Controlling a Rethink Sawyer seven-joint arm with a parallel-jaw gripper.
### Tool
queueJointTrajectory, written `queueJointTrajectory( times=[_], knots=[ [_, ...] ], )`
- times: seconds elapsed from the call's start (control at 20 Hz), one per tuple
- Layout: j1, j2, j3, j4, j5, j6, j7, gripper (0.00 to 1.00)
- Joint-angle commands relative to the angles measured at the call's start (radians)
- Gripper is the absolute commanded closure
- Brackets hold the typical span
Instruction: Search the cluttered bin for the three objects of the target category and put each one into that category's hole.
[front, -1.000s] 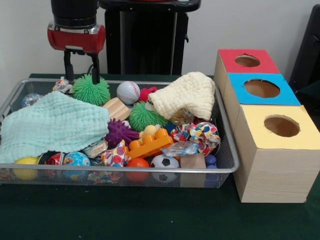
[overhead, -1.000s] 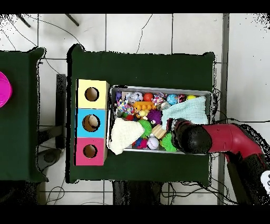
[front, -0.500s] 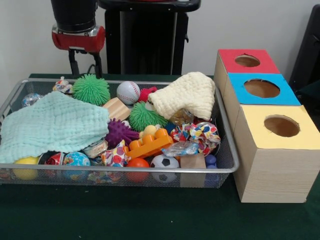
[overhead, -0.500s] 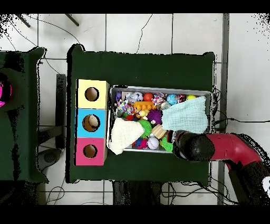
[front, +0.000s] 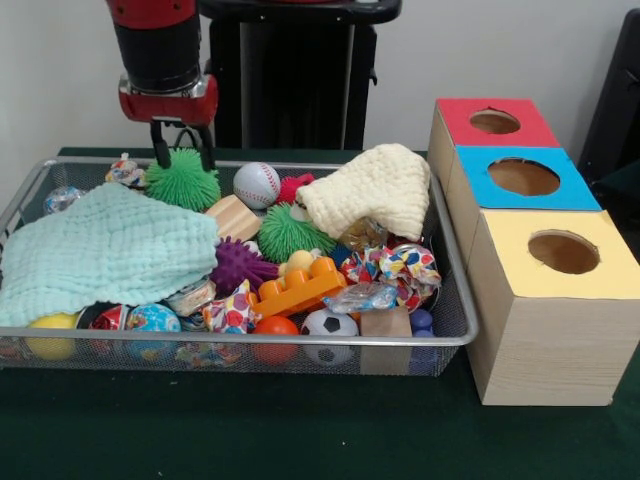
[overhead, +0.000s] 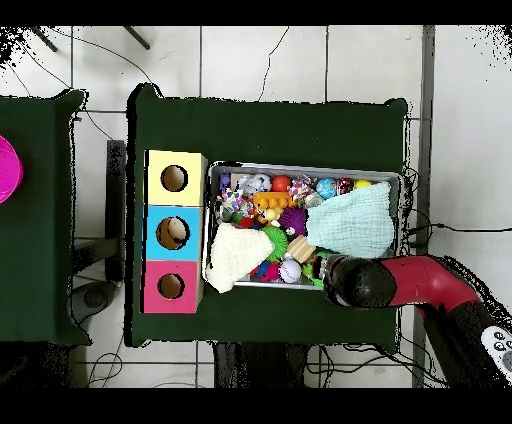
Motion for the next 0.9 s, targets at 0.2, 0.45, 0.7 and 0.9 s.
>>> queueJointTrajectory(
  times=[0.2, 0.45, 0.7, 0.9],
  knots=[
    [0.031, 0.101, -0.021, -0.049, -0.185, -0.048, -0.180, 0.00],
    [0.177, -0.013, -0.140, -0.028, -0.405, -0.191, 0.096, 0.00],
    [0.272, -0.029, -0.235, -0.053, -0.479, -0.254, 0.218, 0.00],
    [0.365, -0.041, -0.332, -0.080, -0.522, -0.297, 0.307, 0.00]
  ],
)
